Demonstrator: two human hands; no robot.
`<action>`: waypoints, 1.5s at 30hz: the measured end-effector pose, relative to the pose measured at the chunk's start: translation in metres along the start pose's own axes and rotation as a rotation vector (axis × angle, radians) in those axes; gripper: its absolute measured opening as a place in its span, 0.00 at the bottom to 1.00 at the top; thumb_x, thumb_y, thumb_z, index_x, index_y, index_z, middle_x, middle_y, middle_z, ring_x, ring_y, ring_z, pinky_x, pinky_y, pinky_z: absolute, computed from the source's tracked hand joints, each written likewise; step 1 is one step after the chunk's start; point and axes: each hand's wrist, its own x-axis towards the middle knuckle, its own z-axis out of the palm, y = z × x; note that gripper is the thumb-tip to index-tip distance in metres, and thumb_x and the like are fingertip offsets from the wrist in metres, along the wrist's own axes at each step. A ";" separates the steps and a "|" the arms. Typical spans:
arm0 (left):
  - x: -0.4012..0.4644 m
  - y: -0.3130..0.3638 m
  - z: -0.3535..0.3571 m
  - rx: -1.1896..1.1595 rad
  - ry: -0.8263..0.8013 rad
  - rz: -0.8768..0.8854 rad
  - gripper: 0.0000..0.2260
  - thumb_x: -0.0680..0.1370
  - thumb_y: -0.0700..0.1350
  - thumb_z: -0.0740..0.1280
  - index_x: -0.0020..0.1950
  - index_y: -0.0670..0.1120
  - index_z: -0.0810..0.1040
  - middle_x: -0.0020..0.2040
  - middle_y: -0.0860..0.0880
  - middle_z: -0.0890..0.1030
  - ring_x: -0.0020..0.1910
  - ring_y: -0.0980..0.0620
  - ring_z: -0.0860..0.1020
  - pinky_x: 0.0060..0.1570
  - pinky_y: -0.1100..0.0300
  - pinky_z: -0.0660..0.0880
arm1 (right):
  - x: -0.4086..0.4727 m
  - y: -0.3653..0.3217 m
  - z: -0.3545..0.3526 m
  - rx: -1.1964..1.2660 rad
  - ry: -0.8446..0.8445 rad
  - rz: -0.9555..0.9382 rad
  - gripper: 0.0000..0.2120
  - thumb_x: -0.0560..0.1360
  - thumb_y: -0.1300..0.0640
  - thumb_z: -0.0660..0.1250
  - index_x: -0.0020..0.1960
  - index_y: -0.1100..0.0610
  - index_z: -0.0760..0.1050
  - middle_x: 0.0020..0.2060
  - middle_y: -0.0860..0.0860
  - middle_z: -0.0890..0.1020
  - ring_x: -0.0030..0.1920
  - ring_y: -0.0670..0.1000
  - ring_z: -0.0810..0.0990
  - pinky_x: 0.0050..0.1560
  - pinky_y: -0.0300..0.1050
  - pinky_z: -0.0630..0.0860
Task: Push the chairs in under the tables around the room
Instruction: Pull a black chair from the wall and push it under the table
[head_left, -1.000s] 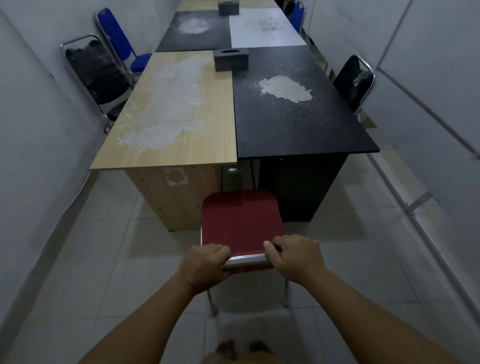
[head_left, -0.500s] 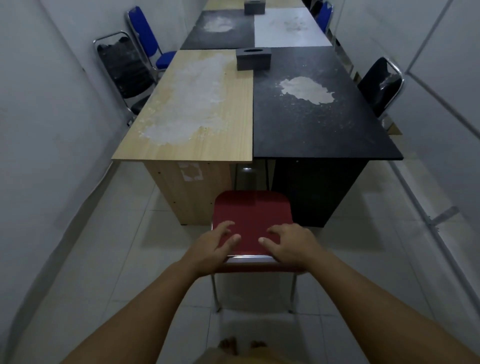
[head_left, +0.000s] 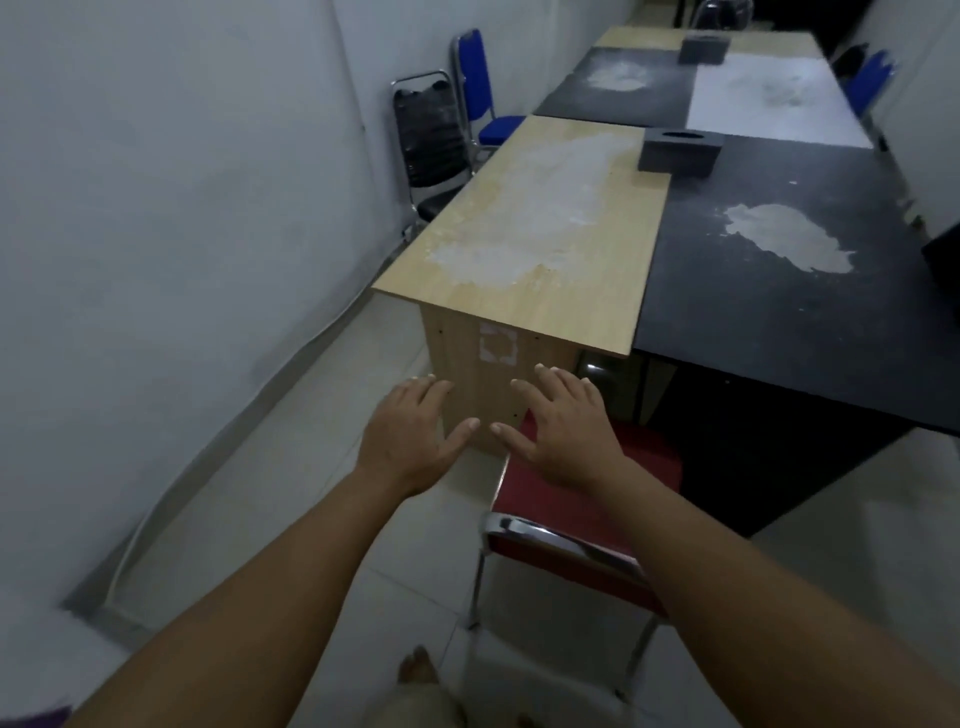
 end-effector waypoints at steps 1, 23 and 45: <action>0.000 -0.010 -0.004 0.008 0.007 -0.030 0.32 0.77 0.67 0.54 0.69 0.45 0.72 0.67 0.44 0.75 0.67 0.45 0.71 0.67 0.50 0.67 | 0.009 -0.006 0.000 -0.001 -0.002 -0.016 0.39 0.72 0.26 0.44 0.76 0.47 0.60 0.77 0.55 0.60 0.77 0.56 0.54 0.75 0.60 0.49; 0.041 -0.310 -0.091 0.059 0.030 -0.413 0.36 0.74 0.68 0.53 0.74 0.47 0.65 0.74 0.43 0.66 0.73 0.43 0.63 0.69 0.46 0.63 | 0.260 -0.239 0.051 -0.001 -0.001 -0.343 0.40 0.73 0.27 0.43 0.76 0.50 0.59 0.76 0.57 0.61 0.77 0.57 0.55 0.75 0.61 0.50; 0.182 -0.478 -0.093 0.014 0.057 -0.453 0.33 0.75 0.67 0.54 0.73 0.47 0.66 0.75 0.44 0.65 0.73 0.44 0.62 0.69 0.48 0.63 | 0.465 -0.308 0.100 0.018 0.036 -0.300 0.40 0.74 0.27 0.44 0.76 0.50 0.60 0.75 0.56 0.63 0.76 0.57 0.57 0.75 0.63 0.51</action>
